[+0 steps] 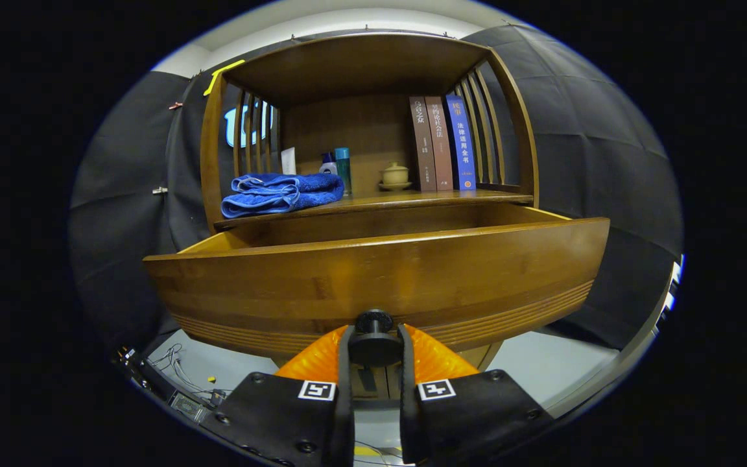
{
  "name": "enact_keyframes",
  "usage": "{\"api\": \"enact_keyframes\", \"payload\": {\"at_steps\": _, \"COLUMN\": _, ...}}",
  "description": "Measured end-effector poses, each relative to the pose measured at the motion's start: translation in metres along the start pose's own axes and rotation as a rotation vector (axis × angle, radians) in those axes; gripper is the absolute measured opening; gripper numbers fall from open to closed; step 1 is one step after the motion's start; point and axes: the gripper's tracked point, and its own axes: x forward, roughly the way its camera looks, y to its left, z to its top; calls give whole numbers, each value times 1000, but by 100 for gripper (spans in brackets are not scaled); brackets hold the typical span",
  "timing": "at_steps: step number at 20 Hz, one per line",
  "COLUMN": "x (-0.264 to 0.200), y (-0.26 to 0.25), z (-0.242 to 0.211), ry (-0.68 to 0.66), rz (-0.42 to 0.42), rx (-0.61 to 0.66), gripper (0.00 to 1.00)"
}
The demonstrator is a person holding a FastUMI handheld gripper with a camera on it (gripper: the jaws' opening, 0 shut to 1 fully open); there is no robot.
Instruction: Pull open the drawer, take out the items inside it, and place them on the countertop above the cabinet.
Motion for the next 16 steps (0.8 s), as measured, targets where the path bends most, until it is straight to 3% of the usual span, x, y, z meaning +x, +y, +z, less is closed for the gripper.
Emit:
{"api": "enact_keyframes", "payload": {"at_steps": 4, "x": -4, "y": -4, "z": 7, "ry": 3, "rz": 0, "rx": -2, "gripper": 49}}
{"api": "enact_keyframes", "payload": {"at_steps": 7, "x": -12, "y": -16, "z": 20, "ry": 6, "rz": -20, "rx": -21, "gripper": 100}}
{"api": "enact_keyframes", "payload": {"at_steps": 10, "x": -30, "y": -26, "z": 40, "ry": 31, "rz": -15, "rx": -21, "gripper": 100}}
{"api": "enact_keyframes", "payload": {"at_steps": 13, "x": -47, "y": -31, "z": 94, "ry": -15, "rz": 1, "rx": -56, "gripper": 100}}
{"api": "enact_keyframes", "payload": {"at_steps": 16, "x": -40, "y": -23, "z": 135, "ry": 20, "rz": 68, "rx": -94, "gripper": 100}}
